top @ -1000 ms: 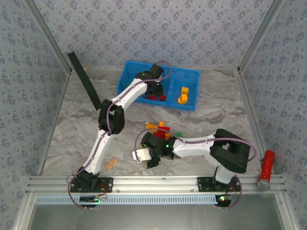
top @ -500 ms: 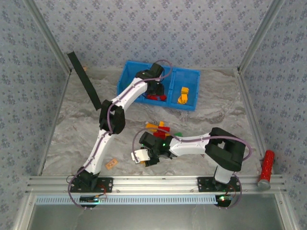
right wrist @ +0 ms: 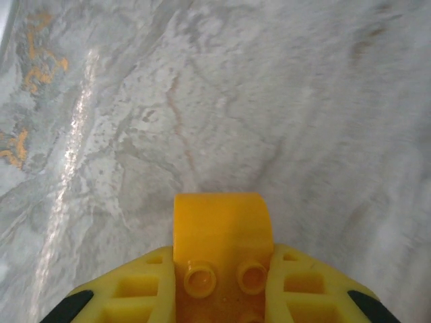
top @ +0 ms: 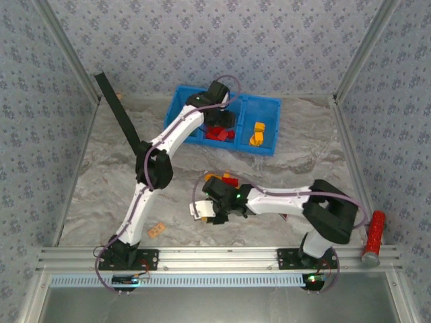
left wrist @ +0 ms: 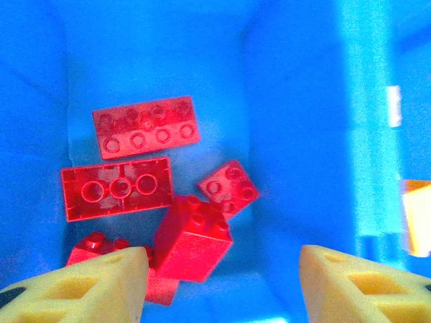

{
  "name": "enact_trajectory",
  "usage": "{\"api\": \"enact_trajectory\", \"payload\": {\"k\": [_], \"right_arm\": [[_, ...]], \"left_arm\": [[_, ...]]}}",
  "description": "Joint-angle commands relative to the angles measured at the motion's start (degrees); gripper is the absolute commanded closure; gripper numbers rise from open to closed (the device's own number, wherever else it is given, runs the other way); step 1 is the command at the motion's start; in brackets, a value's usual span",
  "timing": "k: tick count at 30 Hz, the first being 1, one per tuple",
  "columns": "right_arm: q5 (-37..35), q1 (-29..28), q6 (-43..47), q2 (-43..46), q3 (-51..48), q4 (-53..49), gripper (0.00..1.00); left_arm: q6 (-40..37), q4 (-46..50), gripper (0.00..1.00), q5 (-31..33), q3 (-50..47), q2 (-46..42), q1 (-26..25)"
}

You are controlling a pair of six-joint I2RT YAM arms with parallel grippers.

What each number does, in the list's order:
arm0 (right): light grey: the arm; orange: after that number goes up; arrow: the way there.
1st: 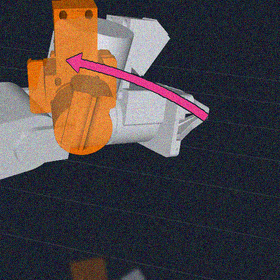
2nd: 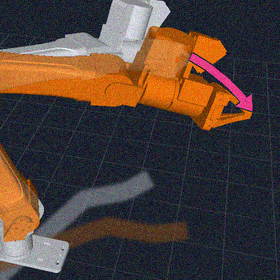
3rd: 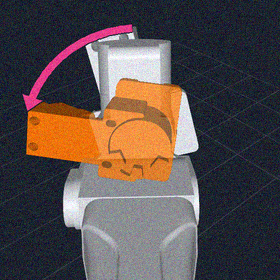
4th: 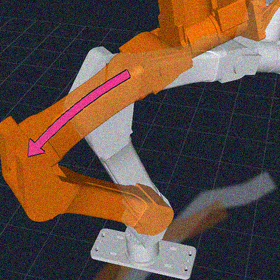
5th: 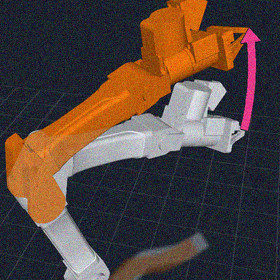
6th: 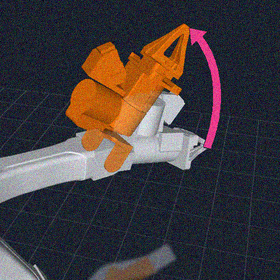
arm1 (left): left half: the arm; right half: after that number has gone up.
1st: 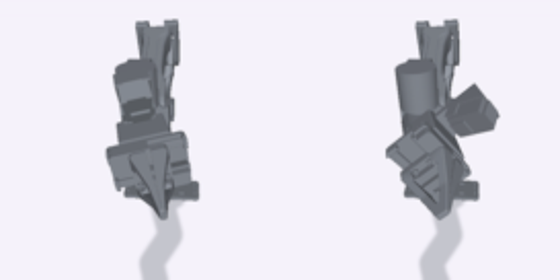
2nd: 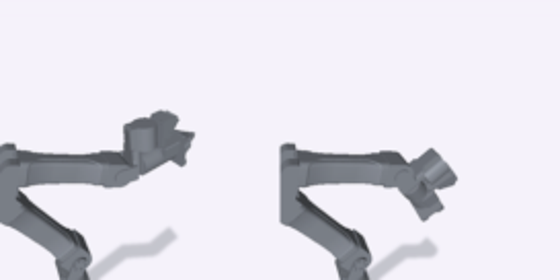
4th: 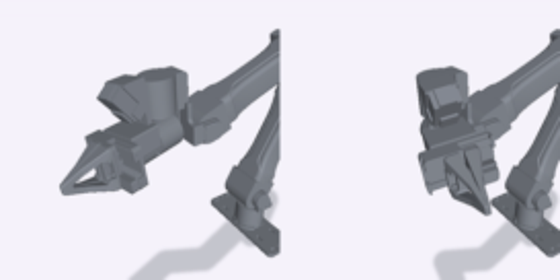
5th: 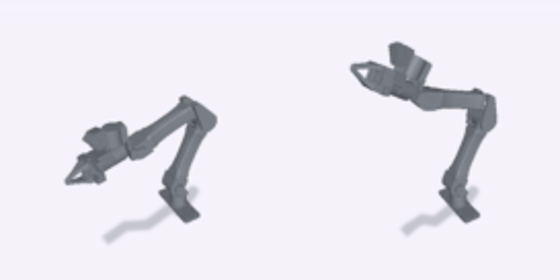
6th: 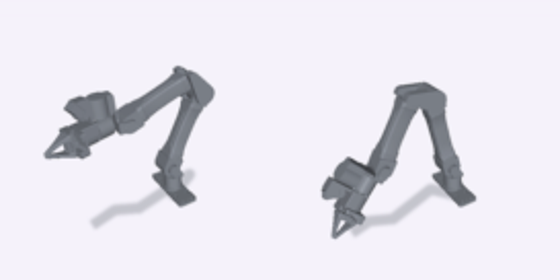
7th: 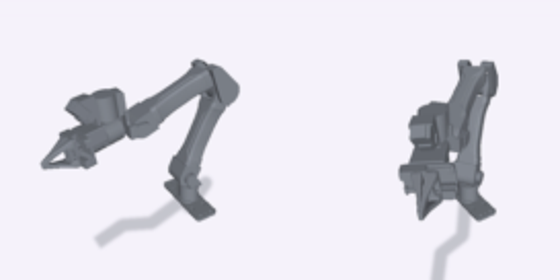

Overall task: Sort the legos into containers by color
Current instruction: Pick up the lego from the bottom-center of the table, then place the lego in the container.

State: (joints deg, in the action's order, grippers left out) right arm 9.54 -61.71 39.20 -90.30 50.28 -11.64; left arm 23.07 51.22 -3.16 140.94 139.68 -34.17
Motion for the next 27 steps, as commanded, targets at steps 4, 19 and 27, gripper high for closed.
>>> {"api": "enact_trajectory", "payload": {"k": [4, 19, 27], "right_arm": [[-3.33, 6.90, -7.20, 16.34, -2.94, -3.61, 0.85], [-13.22, 34.48, -20.01, 18.50, 1.49, -0.85, 0.85], [-17.64, 38.56, -26.20, 5.81, 10.77, -0.23, 0.84]], "left_arm": [[-3.04, -0.92, 0.37, -2.20, 3.10, -8.97, -0.16], [-8.28, 1.88, 0.34, 1.41, -8.80, -20.12, 0.23], [-8.48, 0.55, 0.33, 1.38, -22.02, -28.94, 0.15]]}}
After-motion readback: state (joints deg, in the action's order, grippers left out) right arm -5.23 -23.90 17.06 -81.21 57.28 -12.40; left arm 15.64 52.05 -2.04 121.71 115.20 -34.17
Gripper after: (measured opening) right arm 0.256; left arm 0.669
